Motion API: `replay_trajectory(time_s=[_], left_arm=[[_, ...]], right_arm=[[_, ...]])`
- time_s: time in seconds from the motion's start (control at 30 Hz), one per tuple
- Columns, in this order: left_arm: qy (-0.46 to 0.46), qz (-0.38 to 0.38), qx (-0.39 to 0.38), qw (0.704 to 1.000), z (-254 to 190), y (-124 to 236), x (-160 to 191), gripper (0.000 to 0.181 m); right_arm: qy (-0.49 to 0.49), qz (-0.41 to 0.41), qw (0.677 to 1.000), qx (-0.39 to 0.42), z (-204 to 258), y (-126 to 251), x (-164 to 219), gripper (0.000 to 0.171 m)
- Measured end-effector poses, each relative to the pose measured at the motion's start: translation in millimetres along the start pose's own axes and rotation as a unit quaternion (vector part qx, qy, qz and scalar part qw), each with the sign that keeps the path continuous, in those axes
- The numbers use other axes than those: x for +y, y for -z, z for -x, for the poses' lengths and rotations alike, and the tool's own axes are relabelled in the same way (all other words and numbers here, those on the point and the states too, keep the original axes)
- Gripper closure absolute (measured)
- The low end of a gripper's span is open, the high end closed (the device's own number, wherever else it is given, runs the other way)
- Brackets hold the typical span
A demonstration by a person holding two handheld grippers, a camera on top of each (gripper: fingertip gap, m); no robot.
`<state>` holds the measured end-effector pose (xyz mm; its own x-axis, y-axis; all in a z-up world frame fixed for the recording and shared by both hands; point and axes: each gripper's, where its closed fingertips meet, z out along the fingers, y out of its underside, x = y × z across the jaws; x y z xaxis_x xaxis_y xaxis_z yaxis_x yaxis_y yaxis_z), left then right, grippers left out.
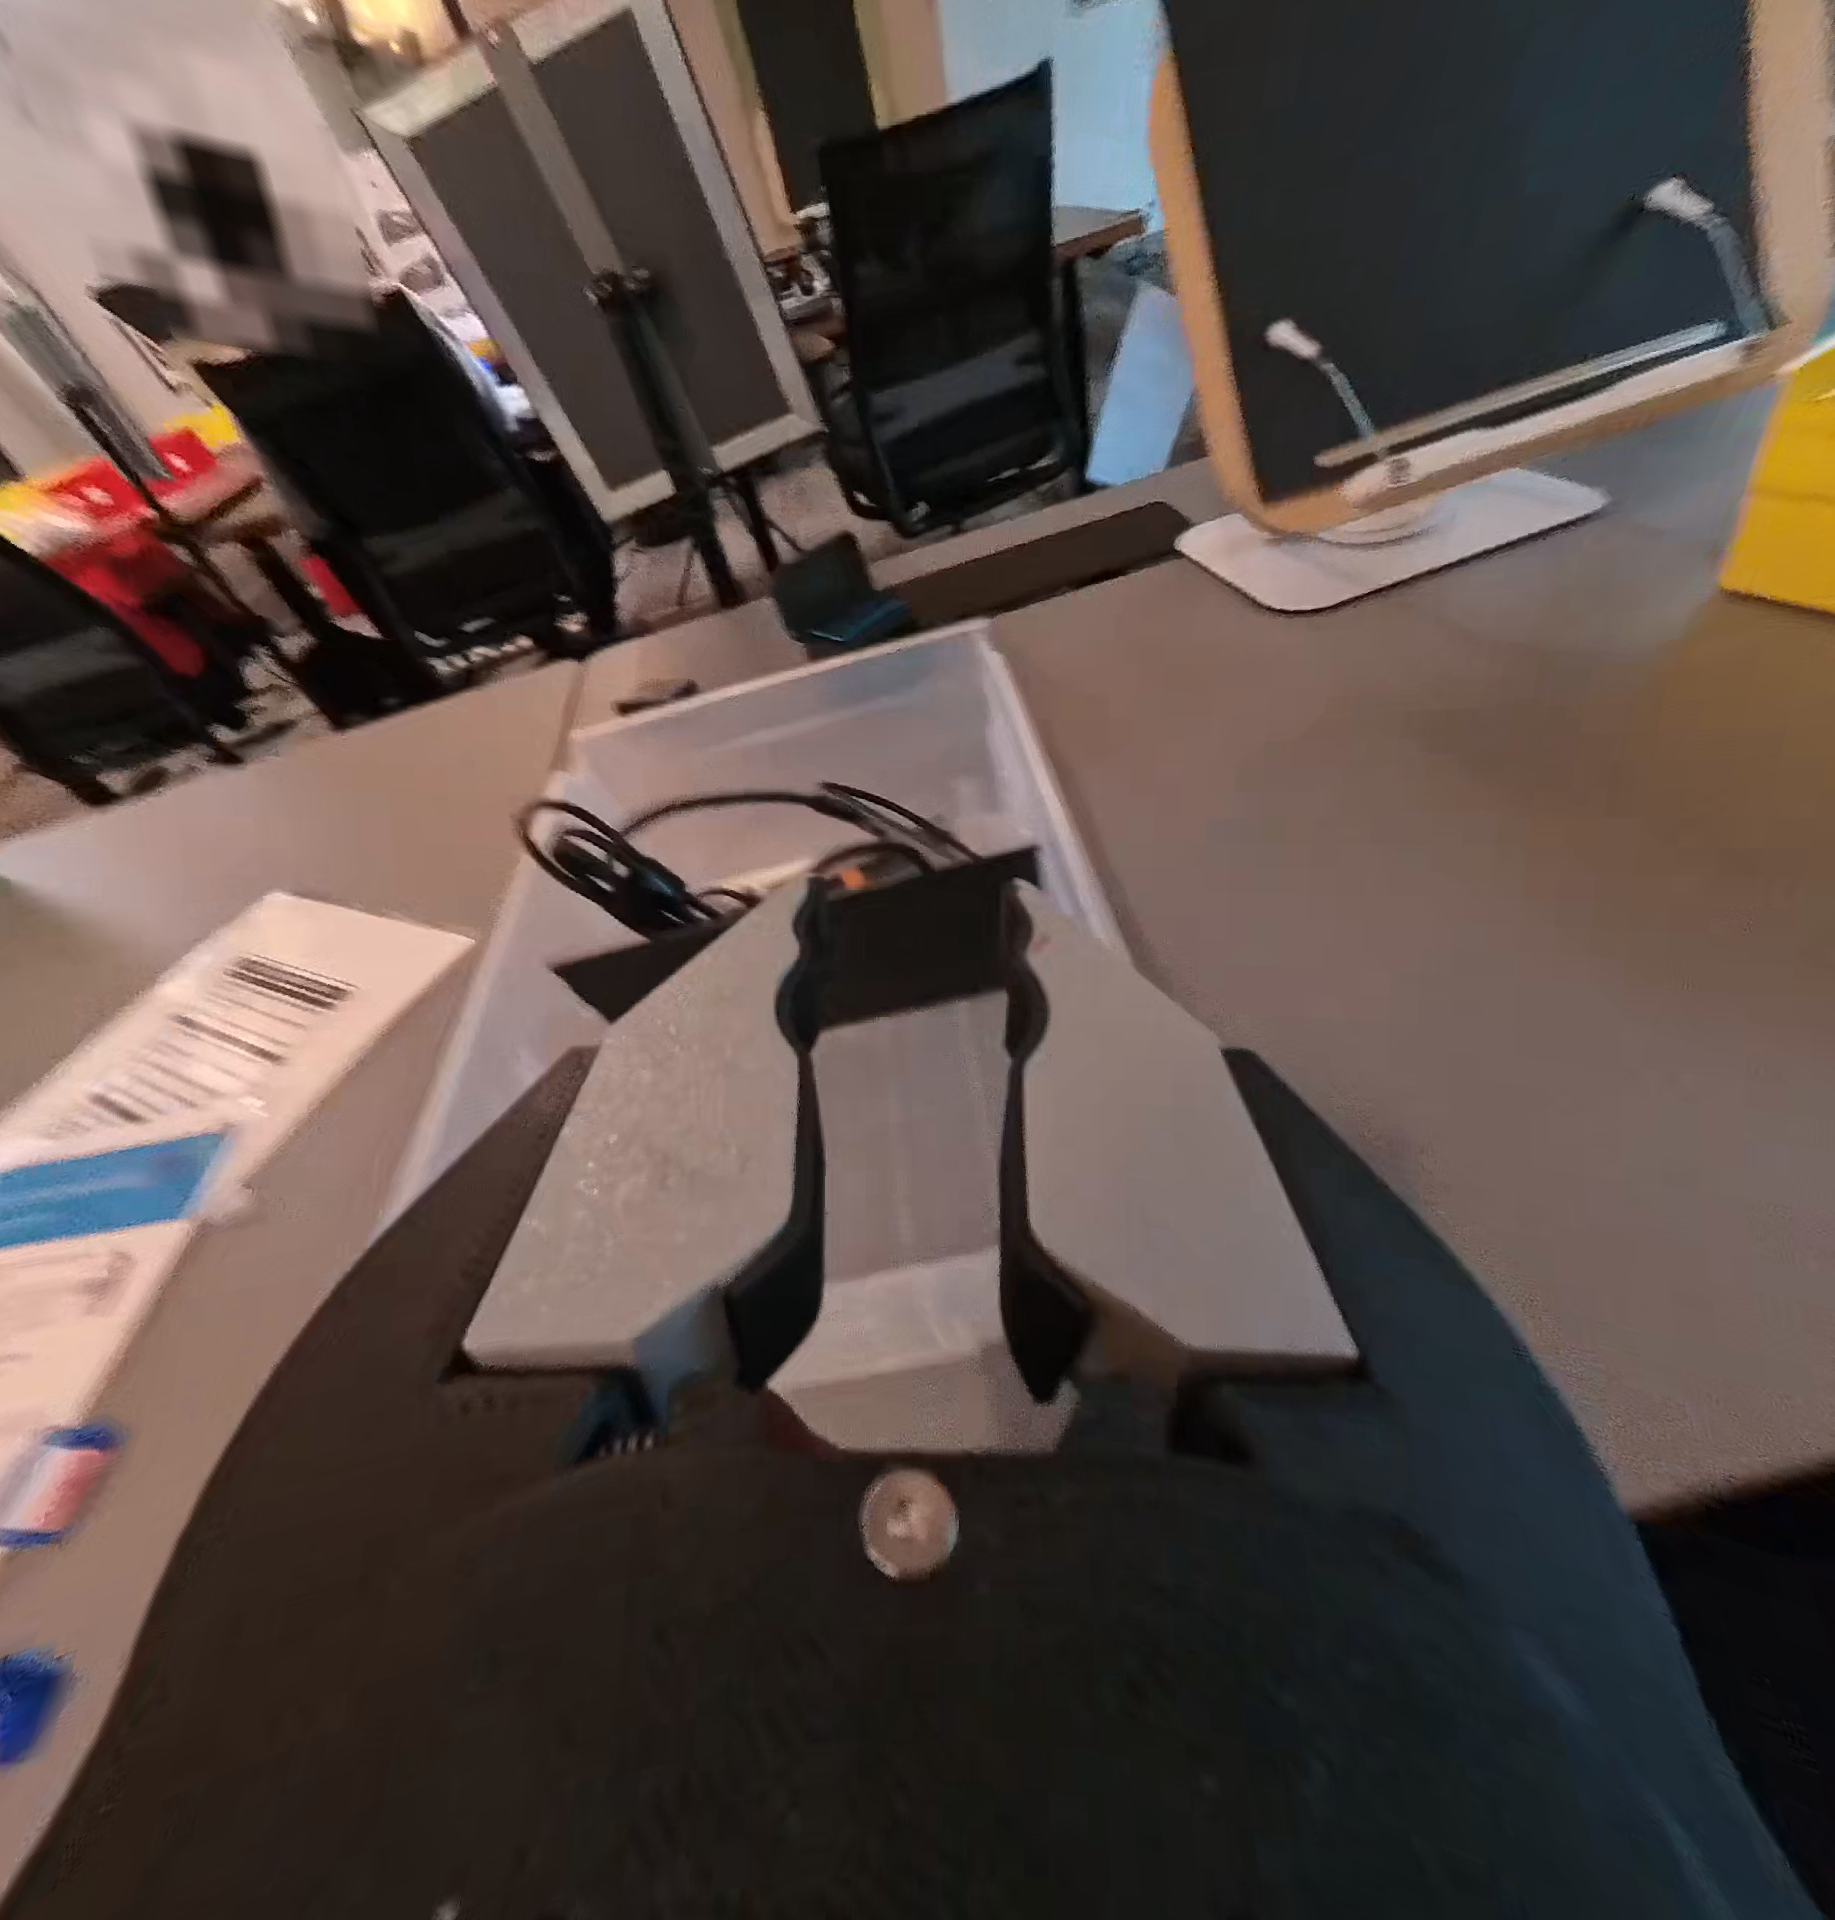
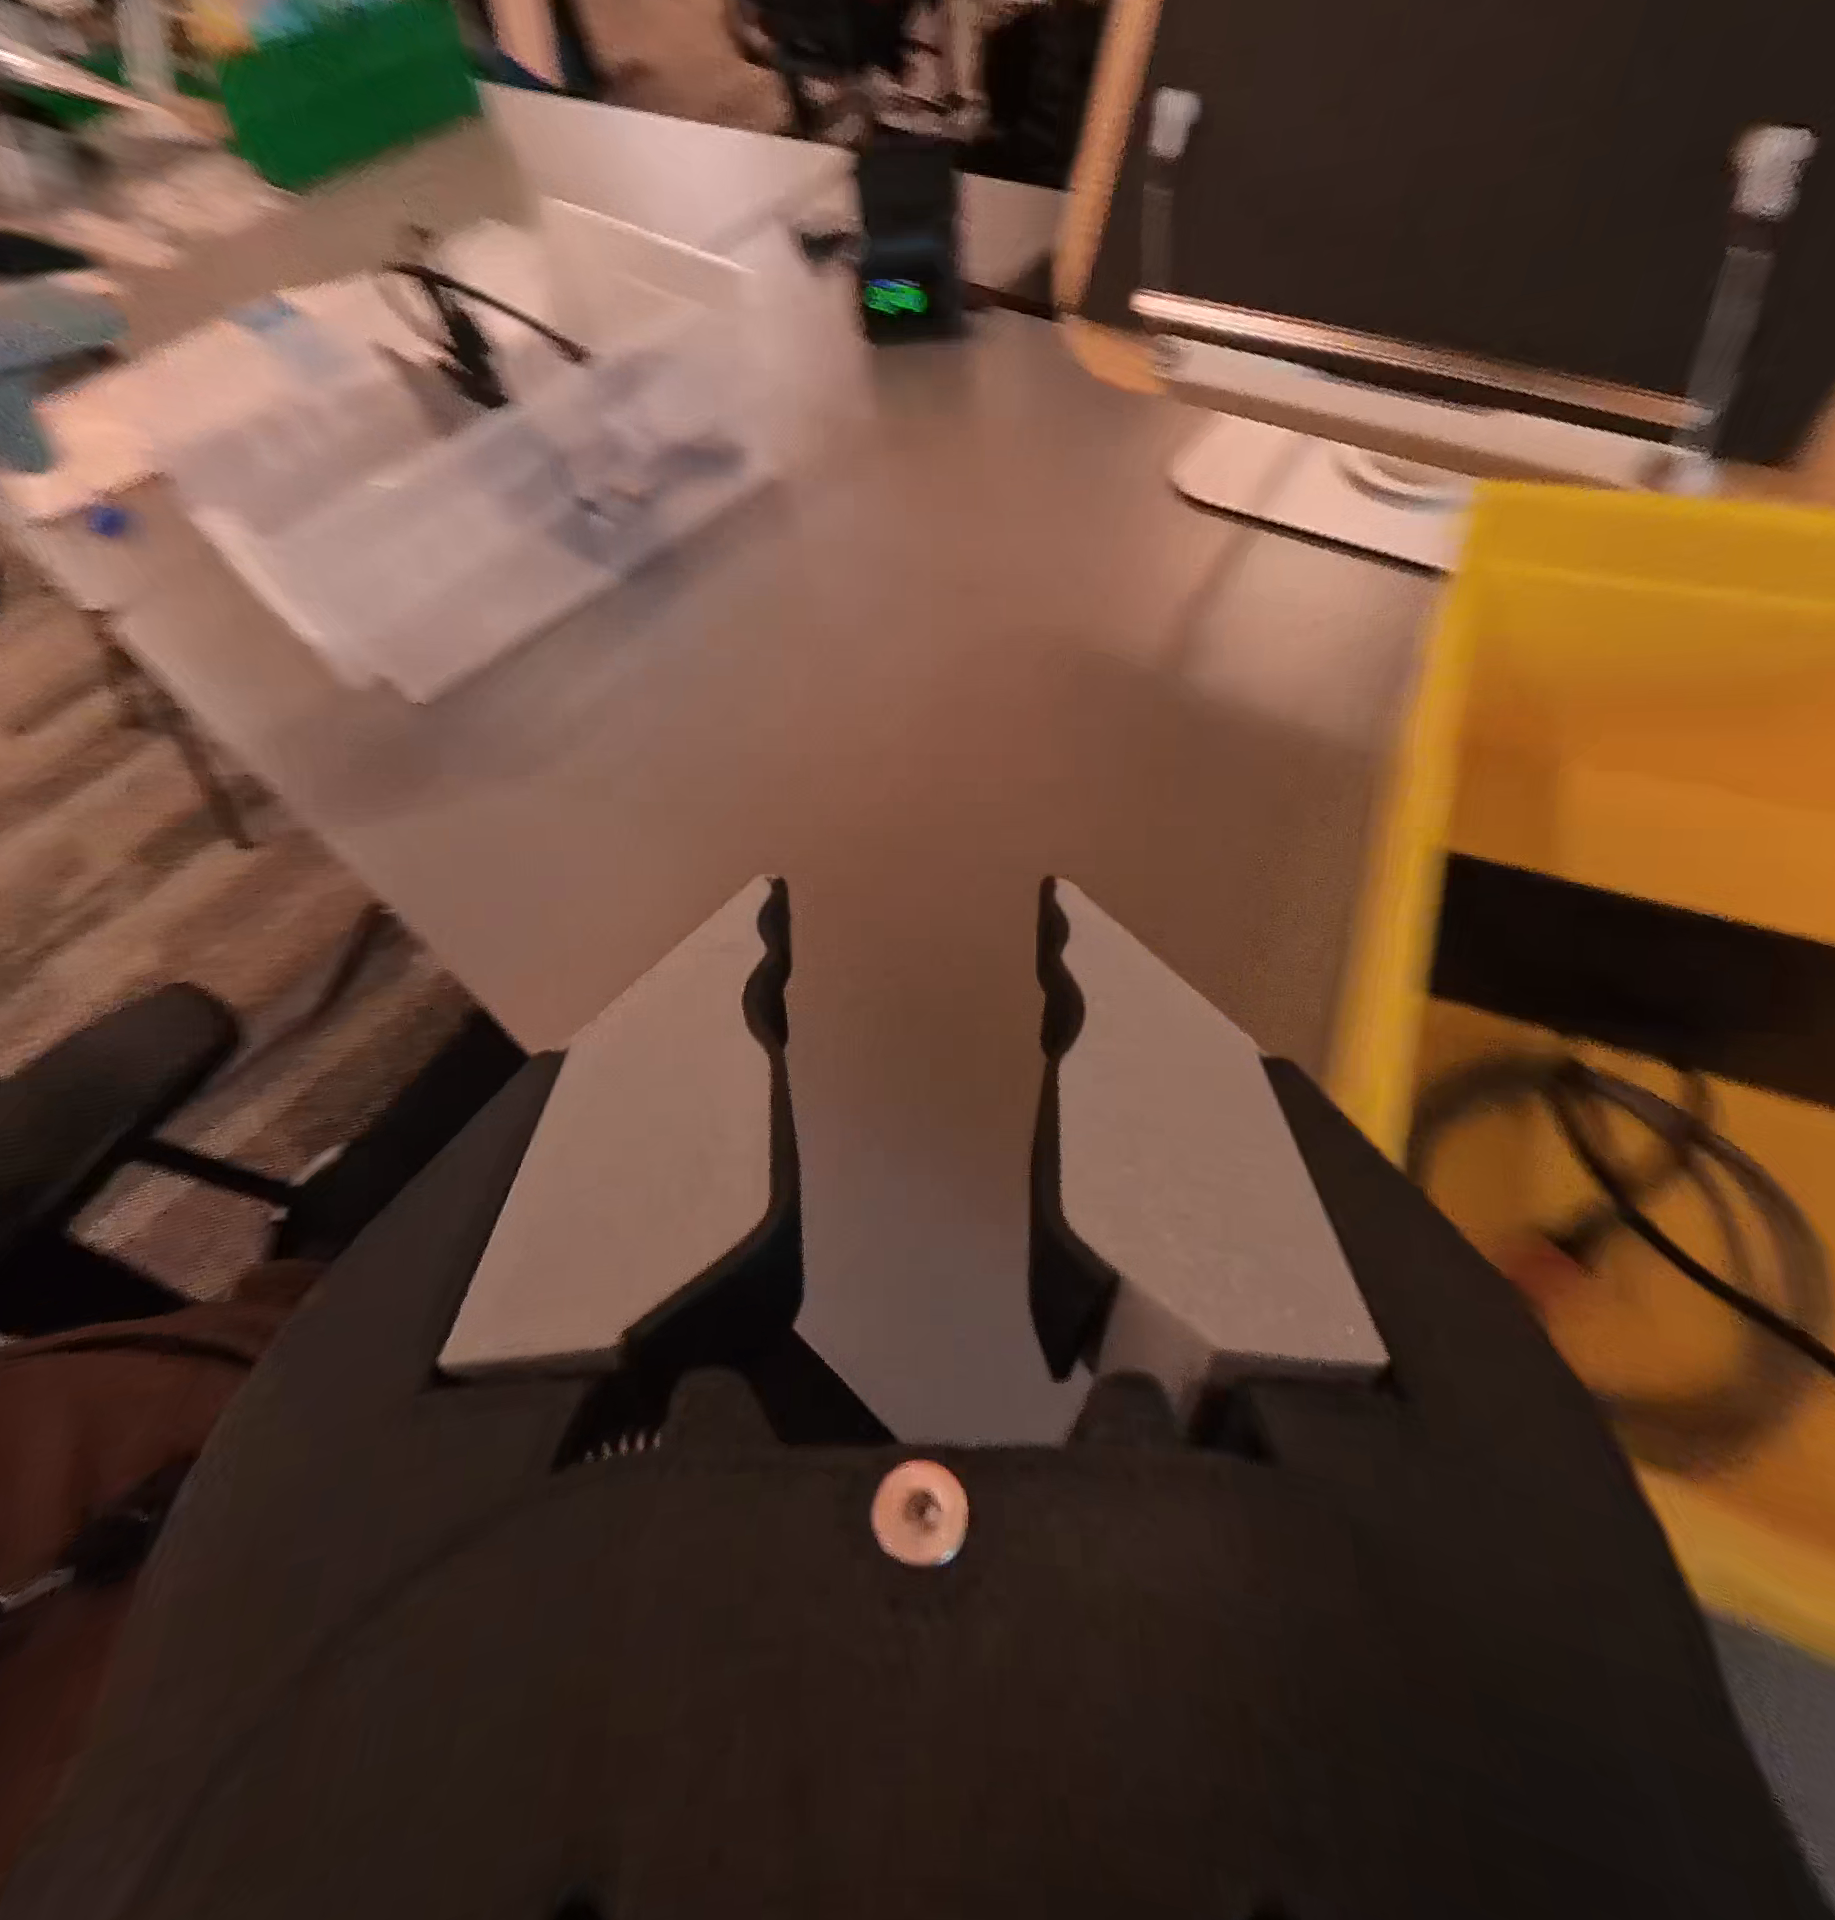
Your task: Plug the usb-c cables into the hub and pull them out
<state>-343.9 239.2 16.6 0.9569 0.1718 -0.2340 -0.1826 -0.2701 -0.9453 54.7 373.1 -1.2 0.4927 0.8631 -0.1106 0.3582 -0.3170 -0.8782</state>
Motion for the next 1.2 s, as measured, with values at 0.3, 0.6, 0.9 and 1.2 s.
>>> replay_trajectory(time_s=[0.3, 0.6, 0.9, 1.2], left_arm=[[-0.143, 0.231, 0.011, 0.962, 63, -141, 35, 0.144], [-0.217, 0.299, -0.009, 0.929, 94, -183, 37, 0.176], [-0.192, 0.007, -0.115, 0.975, 80, -142, -179, 0.181], [-0.157, -0.119, 0.115, 0.974, -124, -92, -187, 0.181]], right_arm=[[0.06, 0.055, 0.992, -0.1, 42, -159, 38, 0.133], [0.05, 0.017, 0.995, -0.088, 10, -175, 44, 0.146], [0.017, 0.0, 0.995, -0.1, 8, -169, 40, 0.145], [0.029, -0.035, 0.988, -0.144, 23, -158, 33, 0.131]])
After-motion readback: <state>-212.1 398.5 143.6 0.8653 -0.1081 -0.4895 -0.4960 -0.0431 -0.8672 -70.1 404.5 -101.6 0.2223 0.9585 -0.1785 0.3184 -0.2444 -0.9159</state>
